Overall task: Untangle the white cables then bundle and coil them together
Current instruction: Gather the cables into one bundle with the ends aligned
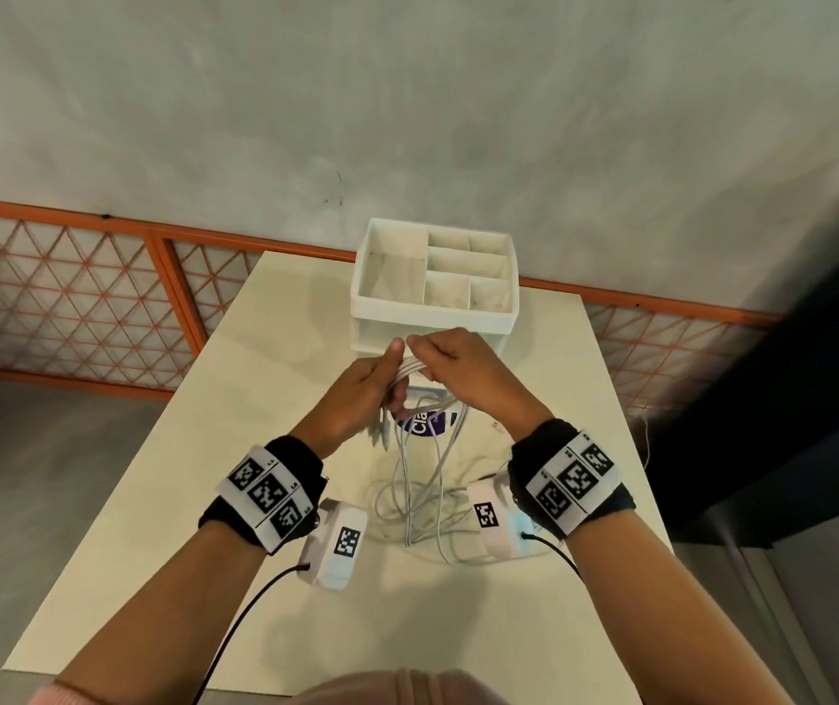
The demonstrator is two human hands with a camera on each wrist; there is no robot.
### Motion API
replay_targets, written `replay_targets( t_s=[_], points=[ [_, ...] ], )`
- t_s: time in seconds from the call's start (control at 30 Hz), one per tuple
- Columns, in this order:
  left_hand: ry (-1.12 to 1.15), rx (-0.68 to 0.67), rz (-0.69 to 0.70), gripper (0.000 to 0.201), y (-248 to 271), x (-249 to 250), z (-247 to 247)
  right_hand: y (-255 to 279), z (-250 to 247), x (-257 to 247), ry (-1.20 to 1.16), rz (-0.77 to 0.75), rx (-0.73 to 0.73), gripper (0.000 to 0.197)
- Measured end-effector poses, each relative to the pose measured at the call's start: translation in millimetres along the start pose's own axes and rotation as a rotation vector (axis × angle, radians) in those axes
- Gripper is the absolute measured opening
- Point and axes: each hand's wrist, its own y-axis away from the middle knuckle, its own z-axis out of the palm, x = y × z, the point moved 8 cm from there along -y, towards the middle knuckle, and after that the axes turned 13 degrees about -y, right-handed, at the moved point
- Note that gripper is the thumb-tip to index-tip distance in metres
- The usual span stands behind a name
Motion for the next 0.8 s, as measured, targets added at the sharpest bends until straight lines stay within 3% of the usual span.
replay_targets(
  t_s=[0.1,0.2,0.3,0.5,0.8],
  points=[
    [0.116,-0.060,0.016,0.049,2,5,3,-3,-15,6,-0.143,0.062,-0.002,0.046],
    [0.225,-0.019,0.020,0.047,-3,12,-11,1,-13,24,-0.290,0.109,-0.115,0.054],
    [0.326,0.007,0.028,0.046,-8,14,-21,8,-1,50,-0.369,0.178,-0.110,0.056],
    [0.189,-0.008,0.057,0.037,-4,4,0,8,9,53,-0.555,0.202,0.134,0.050],
    [0.114,0.082,0.132,0.023,-15,7,14,-3,29,45,-0.492,0.220,0.082,0.034]
  ],
)
